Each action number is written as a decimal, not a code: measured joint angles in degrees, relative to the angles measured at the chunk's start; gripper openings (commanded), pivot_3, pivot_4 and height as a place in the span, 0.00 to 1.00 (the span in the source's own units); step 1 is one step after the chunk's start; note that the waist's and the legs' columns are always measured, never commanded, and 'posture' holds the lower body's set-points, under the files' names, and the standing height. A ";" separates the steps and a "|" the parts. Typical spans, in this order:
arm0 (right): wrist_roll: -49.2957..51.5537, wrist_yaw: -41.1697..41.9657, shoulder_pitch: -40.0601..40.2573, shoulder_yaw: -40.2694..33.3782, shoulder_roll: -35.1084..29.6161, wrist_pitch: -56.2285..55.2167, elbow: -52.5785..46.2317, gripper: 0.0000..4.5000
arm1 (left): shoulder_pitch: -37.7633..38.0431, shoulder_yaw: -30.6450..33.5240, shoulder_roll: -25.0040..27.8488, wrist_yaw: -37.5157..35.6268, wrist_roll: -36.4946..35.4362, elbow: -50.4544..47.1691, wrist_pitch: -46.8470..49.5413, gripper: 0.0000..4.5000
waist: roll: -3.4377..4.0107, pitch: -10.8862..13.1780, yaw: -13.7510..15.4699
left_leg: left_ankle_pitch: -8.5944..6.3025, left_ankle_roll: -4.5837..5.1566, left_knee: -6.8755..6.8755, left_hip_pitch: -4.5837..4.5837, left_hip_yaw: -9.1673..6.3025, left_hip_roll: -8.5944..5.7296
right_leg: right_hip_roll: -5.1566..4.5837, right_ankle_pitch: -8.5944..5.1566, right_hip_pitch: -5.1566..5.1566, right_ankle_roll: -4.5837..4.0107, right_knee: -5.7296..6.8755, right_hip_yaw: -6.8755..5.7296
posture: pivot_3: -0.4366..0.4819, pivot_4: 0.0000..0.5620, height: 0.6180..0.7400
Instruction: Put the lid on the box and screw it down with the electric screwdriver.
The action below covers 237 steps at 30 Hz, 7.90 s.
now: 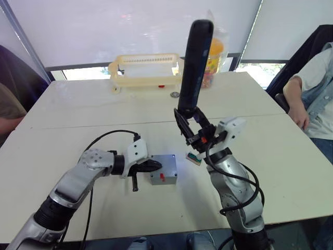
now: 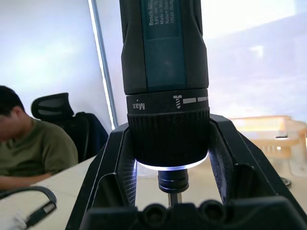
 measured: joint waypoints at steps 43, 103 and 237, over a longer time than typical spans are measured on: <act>93.92 -43.14 8.29 -23.26 -63.58 61.01 24.17 0.36 | 0.99 3.92 5.28 -1.75 -12.39 -12.27 13.39 0.01 | -0.07 1.26 0.19 | -0.21 0.47 0.61 -1.04 0.51 -0.12 | -0.16 0.16 -0.59 0.43 -0.05 -0.02 | 0.48 0.27 1.00; 5.49 11.18 3.90 9.84 -36.67 24.93 -3.09 0.99 | 0.29 6.71 -5.50 9.30 -6.70 6.40 7.41 0.00 | -0.15 1.17 1.39 | -0.28 0.53 1.15 -0.98 0.33 -0.23 | -0.25 0.43 -0.41 0.68 0.01 -0.05 | 0.48 0.27 1.00; -2.77 22.92 -1.98 -2.75 -24.27 17.60 20.77 0.01 | 3.27 13.90 13.98 0.94 -18.84 -12.55 17.71 0.00 | -0.21 1.12 0.09 | -0.25 0.47 1.11 -0.86 0.33 -0.21 | -0.24 0.48 -0.41 0.65 0.20 0.00 | 0.48 0.27 1.00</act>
